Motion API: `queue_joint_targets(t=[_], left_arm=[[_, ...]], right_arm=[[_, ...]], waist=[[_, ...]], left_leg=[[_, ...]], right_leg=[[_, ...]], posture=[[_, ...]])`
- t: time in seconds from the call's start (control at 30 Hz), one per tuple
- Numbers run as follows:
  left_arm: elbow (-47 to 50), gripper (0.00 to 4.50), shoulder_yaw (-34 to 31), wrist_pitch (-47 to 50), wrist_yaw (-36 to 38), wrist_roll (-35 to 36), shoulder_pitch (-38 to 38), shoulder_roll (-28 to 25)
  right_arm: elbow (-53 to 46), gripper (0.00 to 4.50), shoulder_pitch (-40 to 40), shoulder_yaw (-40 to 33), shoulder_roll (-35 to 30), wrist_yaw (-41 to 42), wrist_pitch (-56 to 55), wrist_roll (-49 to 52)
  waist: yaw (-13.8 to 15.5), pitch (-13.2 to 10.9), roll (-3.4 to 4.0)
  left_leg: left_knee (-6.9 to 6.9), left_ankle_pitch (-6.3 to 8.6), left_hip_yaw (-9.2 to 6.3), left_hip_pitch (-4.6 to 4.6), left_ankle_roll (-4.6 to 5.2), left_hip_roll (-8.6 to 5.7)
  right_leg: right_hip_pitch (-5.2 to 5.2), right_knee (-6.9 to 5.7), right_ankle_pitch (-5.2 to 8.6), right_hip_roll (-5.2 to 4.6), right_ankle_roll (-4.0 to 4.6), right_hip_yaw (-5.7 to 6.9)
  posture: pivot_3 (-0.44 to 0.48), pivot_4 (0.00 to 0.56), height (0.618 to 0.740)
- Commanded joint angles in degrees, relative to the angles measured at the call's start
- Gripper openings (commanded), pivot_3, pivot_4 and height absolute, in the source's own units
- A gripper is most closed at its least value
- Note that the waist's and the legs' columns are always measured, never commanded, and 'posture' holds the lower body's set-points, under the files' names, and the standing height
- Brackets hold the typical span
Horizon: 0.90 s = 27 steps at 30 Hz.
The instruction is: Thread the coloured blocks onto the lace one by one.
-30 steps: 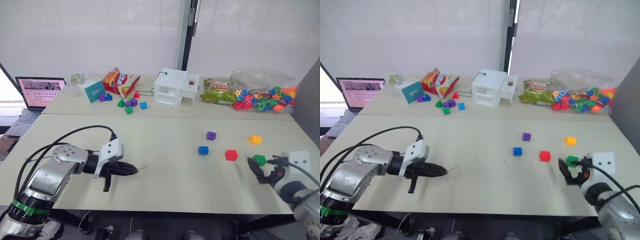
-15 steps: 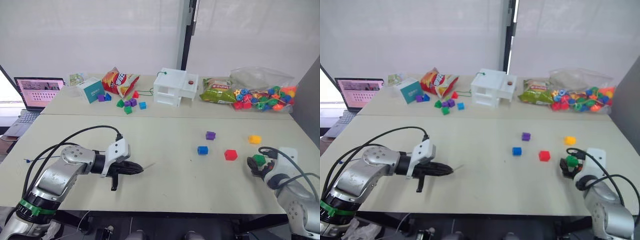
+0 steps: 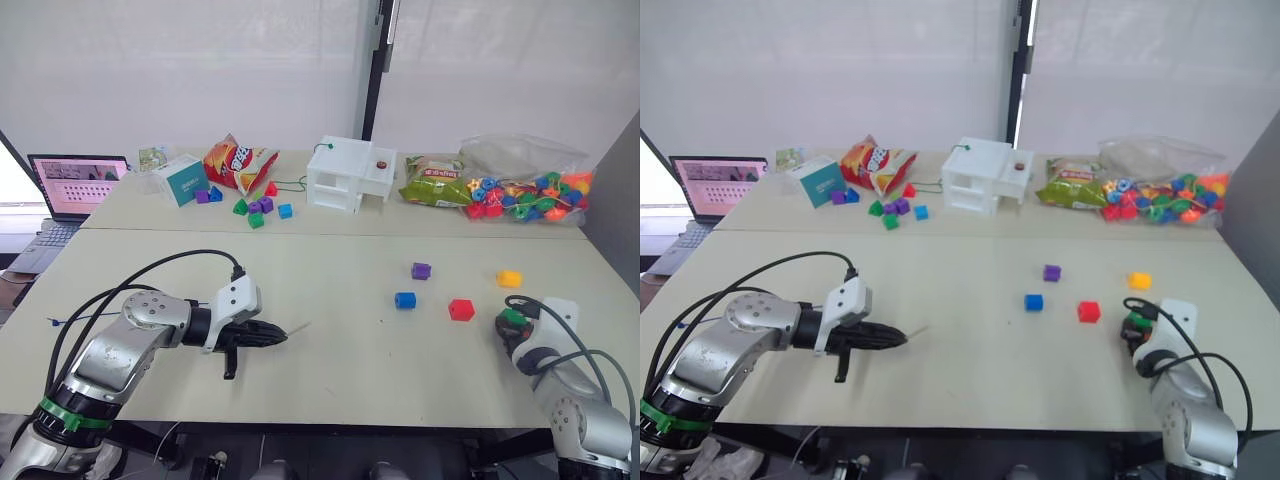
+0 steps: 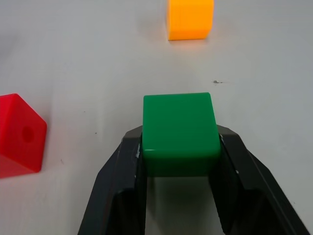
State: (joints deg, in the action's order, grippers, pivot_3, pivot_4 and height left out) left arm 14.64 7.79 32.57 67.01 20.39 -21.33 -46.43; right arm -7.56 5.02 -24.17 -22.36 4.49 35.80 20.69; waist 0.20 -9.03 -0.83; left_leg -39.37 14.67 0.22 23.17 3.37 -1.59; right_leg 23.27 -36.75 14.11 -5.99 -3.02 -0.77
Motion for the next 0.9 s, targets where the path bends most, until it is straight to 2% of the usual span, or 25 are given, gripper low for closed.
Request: queue_joint_targets(t=[0.03,0.13,0.3,0.37,0.43,0.5,0.63,0.8,0.9], left_arm=[[0.73,0.0,-0.4,-1.4,0.17,0.19,-0.11,-0.23],[0.29,0.0,-0.34,-1.81,0.41,0.09,-0.13,-0.29],[0.25,0.0,-0.22,-1.35,1.27,0.74,-0.52,-0.74],[0.66,0.0,0.12,-0.42,1.5,1.27,-0.76,-0.62],[1.46,0.0,0.54,1.2,1.71,2.08,-0.88,-0.42],[2.51,0.0,1.19,2.5,2.02,2.59,-0.65,-0.51],[4.17,0.0,2.38,4.6,1.49,2.8,-1.08,-0.57],[5.68,0.0,3.2,7.12,0.61,3.09,-1.49,-0.61],[6.43,0.0,3.39,8.47,0.22,3.22,-1.39,-0.69]], right_arm=[[-3.32,1.18,-1.23,-3.35,0.37,-0.3,-2.28,0.72],[-8.42,1.18,-3.4,-4.22,1.45,-0.62,-1.97,1.61],[-37.74,1.18,-14.66,-1.11,4.93,-0.61,4.83,10.15],[-46.84,1.18,-19.74,6.2,6.72,-1.03,9.28,14.79],[-50.64,1.18,-21.67,14.73,7.92,-3.04,12.8,15.07],[-49.57,1.18,-19.92,23.78,8.7,-5.05,14.05,11.69],[-39.62,1.18,-14.65,33.23,9.35,-7.59,11.47,2.98],[-28.92,1.18,-13.22,36.31,10.81,-6.09,7.96,-1.3],[-26.07,1.18,-14.18,36.85,12.65,-5.21,6.33,-1.68]], waist=[[0.0,0.0,0.0],[-0.02,0.0,0.01],[-0.07,0.04,0.2],[-0.3,0.05,0.19],[-0.55,0.06,0.12],[-0.23,0.06,0.13],[0.47,0.05,0.08],[0.14,0.02,-0.02],[-0.39,0.04,-0.06]], left_leg=[[0.0,0.0,0.0,0.0,0.0,0.0],[0.02,0.0,-0.01,0.01,0.0,0.0],[0.11,-0.01,-0.01,0.08,-0.01,0.01],[0.13,-0.01,-0.01,0.04,-0.02,0.08],[0.13,-0.01,-0.04,-0.05,-0.02,0.14],[0.13,-0.03,-0.08,-0.06,-0.05,0.2],[0.13,-0.06,-0.19,-0.03,-0.1,0.18],[0.14,-0.07,-0.12,-0.05,-0.13,0.11],[0.14,-0.07,-0.13,-0.11,-0.13,0.22]], right_leg=[[0.0,0.0,0.0,0.0,0.0,0.0],[0.01,0.0,0.0,0.0,0.0,0.0],[0.14,-0.02,0.02,0.0,0.01,-0.04],[0.11,-0.02,0.02,0.07,0.01,-0.04],[0.04,-0.02,0.04,0.13,0.05,-0.04],[0.03,-0.01,0.07,0.2,0.11,-0.01],[0.05,-0.02,0.14,0.2,0.21,0.14],[0.08,-0.02,0.13,0.22,0.19,0.05],[0.03,-0.03,0.13,0.37,0.21,0.01]], posture=[[0.0,0.15,0.74],[0.0,0.15,0.74],[0.0,0.15,0.74],[0.0,0.15,0.74],[0.0,0.15,0.74],[0.0,0.15,0.74],[0.0,0.15,0.74],[0.0,0.15,0.74],[0.0,0.15,0.74]])
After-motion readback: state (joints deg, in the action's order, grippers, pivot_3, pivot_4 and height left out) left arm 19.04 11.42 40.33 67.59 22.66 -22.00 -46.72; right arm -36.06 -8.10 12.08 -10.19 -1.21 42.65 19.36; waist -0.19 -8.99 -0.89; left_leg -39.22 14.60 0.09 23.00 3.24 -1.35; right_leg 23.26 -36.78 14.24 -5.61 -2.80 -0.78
